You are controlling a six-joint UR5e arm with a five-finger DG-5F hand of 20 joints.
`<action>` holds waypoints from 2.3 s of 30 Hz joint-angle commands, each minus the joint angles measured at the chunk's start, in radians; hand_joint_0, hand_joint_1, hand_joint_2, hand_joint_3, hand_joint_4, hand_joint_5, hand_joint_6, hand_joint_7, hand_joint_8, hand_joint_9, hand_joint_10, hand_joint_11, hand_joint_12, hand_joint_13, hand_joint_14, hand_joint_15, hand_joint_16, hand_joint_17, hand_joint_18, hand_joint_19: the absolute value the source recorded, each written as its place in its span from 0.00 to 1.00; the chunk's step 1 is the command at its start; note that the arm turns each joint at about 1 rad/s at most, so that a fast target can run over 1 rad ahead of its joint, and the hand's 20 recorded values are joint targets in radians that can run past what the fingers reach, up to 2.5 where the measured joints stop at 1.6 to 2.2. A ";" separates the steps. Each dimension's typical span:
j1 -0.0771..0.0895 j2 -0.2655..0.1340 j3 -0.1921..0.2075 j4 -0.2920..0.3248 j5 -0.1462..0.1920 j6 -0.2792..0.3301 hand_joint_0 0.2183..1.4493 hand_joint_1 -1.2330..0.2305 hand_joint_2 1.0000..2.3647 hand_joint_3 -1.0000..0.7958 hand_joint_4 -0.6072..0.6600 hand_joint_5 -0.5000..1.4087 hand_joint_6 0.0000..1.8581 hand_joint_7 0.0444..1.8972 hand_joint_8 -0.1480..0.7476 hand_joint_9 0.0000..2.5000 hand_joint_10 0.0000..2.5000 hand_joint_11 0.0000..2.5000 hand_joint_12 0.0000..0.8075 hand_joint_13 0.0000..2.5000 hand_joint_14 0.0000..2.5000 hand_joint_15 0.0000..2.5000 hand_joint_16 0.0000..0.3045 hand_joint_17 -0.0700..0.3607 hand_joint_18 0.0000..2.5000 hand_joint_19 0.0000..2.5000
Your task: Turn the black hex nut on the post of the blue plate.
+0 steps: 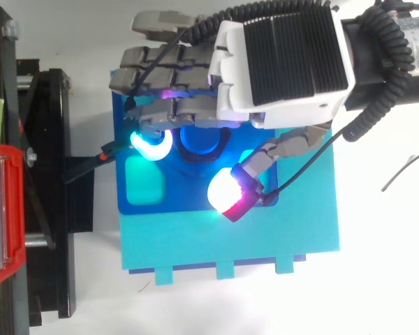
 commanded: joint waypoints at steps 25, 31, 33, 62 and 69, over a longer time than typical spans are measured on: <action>-0.010 0.000 -0.001 0.004 -0.008 -0.012 0.16 0.29 0.00 0.28 0.64 0.14 0.27 0.54 0.44 0.09 0.00 0.01 0.48 0.05 0.00 0.00 0.21 0.50 0.04 0.04; -0.012 -0.001 0.000 0.004 -0.016 -0.020 0.13 0.30 0.00 0.28 0.65 0.14 0.27 0.54 0.46 0.09 0.00 0.01 0.50 0.06 0.00 0.00 0.23 0.52 0.04 0.04; -0.009 -0.001 0.000 0.001 -0.014 -0.025 0.13 0.30 0.00 0.28 0.65 0.14 0.27 0.54 0.46 0.09 0.00 0.01 0.50 0.06 0.00 0.00 0.23 0.52 0.04 0.04; -0.010 -0.001 0.000 -0.010 -0.011 -0.052 0.26 0.30 0.00 0.31 0.62 0.15 0.27 0.57 0.40 0.10 0.00 0.01 0.43 0.06 0.00 0.00 0.18 0.45 0.04 0.04; -0.010 0.000 0.000 -0.010 -0.014 -0.052 0.27 0.30 0.00 0.31 0.62 0.15 0.27 0.57 0.41 0.10 0.00 0.01 0.43 0.06 0.00 0.00 0.18 0.45 0.04 0.04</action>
